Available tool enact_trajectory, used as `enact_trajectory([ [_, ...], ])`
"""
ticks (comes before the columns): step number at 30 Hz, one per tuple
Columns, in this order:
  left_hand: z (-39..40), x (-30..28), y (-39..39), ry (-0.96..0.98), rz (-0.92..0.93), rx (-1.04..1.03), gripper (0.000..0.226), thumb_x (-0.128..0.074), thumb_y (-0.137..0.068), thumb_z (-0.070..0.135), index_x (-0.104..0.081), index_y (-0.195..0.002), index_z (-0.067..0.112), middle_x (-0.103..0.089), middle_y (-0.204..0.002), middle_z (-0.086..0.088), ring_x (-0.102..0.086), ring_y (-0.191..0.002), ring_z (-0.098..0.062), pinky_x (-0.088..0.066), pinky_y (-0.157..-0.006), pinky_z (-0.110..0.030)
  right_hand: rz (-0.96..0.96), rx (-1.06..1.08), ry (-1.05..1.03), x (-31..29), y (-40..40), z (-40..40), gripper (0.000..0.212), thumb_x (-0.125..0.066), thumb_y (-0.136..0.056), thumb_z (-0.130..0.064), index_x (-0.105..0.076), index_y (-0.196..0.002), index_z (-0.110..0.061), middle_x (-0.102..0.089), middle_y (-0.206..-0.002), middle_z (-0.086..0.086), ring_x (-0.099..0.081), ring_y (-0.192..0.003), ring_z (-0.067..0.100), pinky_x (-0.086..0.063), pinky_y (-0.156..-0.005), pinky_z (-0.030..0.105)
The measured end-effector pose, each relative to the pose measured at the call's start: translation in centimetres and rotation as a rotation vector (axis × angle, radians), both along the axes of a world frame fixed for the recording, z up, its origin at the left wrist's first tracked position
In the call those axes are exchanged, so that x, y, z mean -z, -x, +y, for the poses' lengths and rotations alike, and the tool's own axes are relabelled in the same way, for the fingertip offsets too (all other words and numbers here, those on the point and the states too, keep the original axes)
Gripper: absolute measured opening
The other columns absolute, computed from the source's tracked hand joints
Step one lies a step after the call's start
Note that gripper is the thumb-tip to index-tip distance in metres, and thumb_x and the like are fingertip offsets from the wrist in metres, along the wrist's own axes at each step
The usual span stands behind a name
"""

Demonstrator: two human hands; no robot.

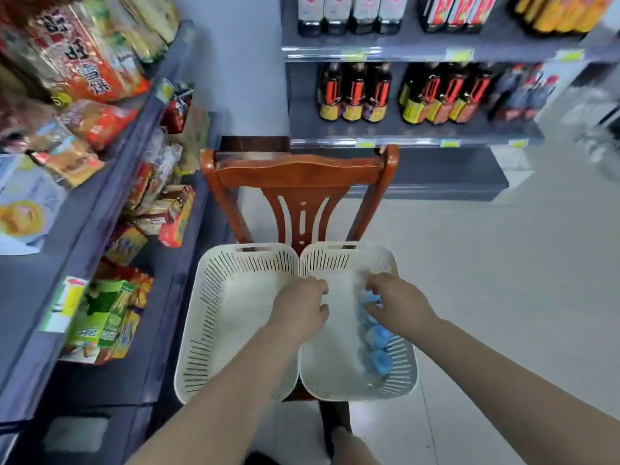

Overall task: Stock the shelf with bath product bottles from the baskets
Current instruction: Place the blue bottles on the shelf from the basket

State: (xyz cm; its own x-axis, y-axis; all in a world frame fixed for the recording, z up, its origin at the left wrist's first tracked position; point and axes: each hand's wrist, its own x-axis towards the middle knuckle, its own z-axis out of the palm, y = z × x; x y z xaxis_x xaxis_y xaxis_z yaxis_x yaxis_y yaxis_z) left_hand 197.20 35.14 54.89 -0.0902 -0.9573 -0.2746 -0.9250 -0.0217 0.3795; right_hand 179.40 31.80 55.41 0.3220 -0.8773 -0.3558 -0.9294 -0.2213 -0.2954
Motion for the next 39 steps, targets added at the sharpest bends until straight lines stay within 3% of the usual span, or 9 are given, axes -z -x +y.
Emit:
enact_trajectory([
  [4,-3.1,6.2,3.5,-0.16,0.088,0.002,0.04,-0.05,-0.09,0.023,-0.049,-0.131,0.02,-0.051,-0.131,0.002,-0.048,-0.119,-0.019,-0.043,-0.094,-0.031,-0.043,0.176,-0.158,5.4,3.3,-2.8,0.039,-0.06,-0.085,-0.028,-0.053,-0.121,-0.015,-0.056,-0.122,0.004,-0.057,-0.106,0.023,-0.045,-0.088,0.031],
  [7,-5.2,10.9,6.0,-0.231,0.146,-0.023,0.042,-0.052,-0.089,0.022,-0.048,-0.131,0.02,-0.051,-0.132,0.002,-0.049,-0.119,-0.019,-0.043,-0.095,-0.032,-0.09,0.279,-0.237,9.8,4.6,-4.7,0.044,-0.061,-0.086,-0.021,-0.049,-0.127,-0.01,-0.052,-0.126,0.006,-0.053,-0.113,0.024,-0.041,-0.09,0.028],
  [10,-7.0,15.7,8.0,-0.275,0.18,-0.056,0.042,-0.054,-0.088,0.021,-0.048,-0.13,0.019,-0.052,-0.13,0.001,-0.052,-0.117,-0.019,-0.044,-0.094,-0.032,-0.102,0.338,-0.285,14.6,5.1,-6.1,0.041,-0.057,-0.087,-0.02,-0.047,-0.125,-0.009,-0.053,-0.117,0.006,-0.056,-0.108,0.024,-0.041,-0.083,0.026],
  [13,-9.0,20.0,9.2,-0.32,0.219,-0.093,0.04,-0.055,-0.087,0.018,-0.049,-0.127,0.016,-0.053,-0.129,-0.002,-0.053,-0.117,-0.02,-0.044,-0.095,-0.034,-0.06,0.342,-0.307,19.2,4.6,-7.5,0.045,-0.045,-0.086,-0.024,-0.042,-0.126,-0.004,-0.051,-0.111,0.008,-0.056,-0.098,0.023,-0.039,-0.069,0.022],
  [17,-11.6,25.0,10.1,-0.361,0.262,-0.119,0.041,-0.057,-0.086,0.015,-0.049,-0.127,0.014,-0.051,-0.131,-0.005,-0.05,-0.12,-0.022,-0.042,-0.097,-0.034,0.075,0.348,-0.299,23.4,3.7,-9.4,0.046,-0.047,-0.089,-0.011,-0.034,-0.132,0.001,-0.042,-0.132,0.016,-0.05,-0.118,0.027,-0.043,-0.087,0.031],
  [22,-13.5,29.9,11.3,-0.427,0.329,-0.106,0.056,-0.06,-0.086,0.013,-0.04,-0.139,0.011,-0.043,-0.142,-0.009,-0.046,-0.125,-0.024,-0.039,-0.102,-0.032,0.185,0.415,-0.322,27.3,2.8,-11.0,0.043,-0.044,-0.09,-0.003,-0.033,-0.131,-0.002,-0.048,-0.128,0.016,-0.055,-0.115,0.032,-0.047,-0.087,0.038],
  [29,-12.6,31.8,11.9,-0.464,0.429,-0.207,0.05,-0.056,-0.086,0.007,-0.044,-0.135,0.011,-0.05,-0.134,-0.009,-0.049,-0.122,-0.027,-0.045,-0.098,-0.038,0.173,0.347,-0.228,29.5,2.3,-11.7,0.037,-0.041,-0.093,-0.002,-0.034,-0.13,0.002,-0.044,-0.124,0.016,-0.06,-0.1,0.031,-0.037,-0.065,0.032],
  [37,-11.4,29.6,9.4,-0.354,0.406,-0.263,0.038,-0.06,-0.082,0.009,-0.054,-0.119,0.01,-0.059,-0.12,-0.008,-0.056,-0.111,-0.025,-0.043,-0.087,-0.028,0.016,0.195,-0.235,26.8,2.3,-11.0,0.017,-0.048,-0.094,-0.014,-0.044,-0.109,-0.008,-0.047,-0.117,0.012,-0.057,-0.096,0.032,-0.034,-0.065,0.031],
  [39,-11.4,28.3,8.2,-0.31,0.431,-0.283,0.038,-0.06,-0.082,0.007,-0.055,-0.119,0.01,-0.059,-0.119,-0.007,-0.056,-0.11,-0.023,-0.04,-0.086,-0.025,0.017,0.127,-0.203,25.2,2.2,-10.9,0.023,-0.047,-0.096,-0.021,-0.045,-0.115,-0.009,-0.048,-0.118,0.009,-0.057,-0.1,0.031,-0.036,-0.067,0.032],
])
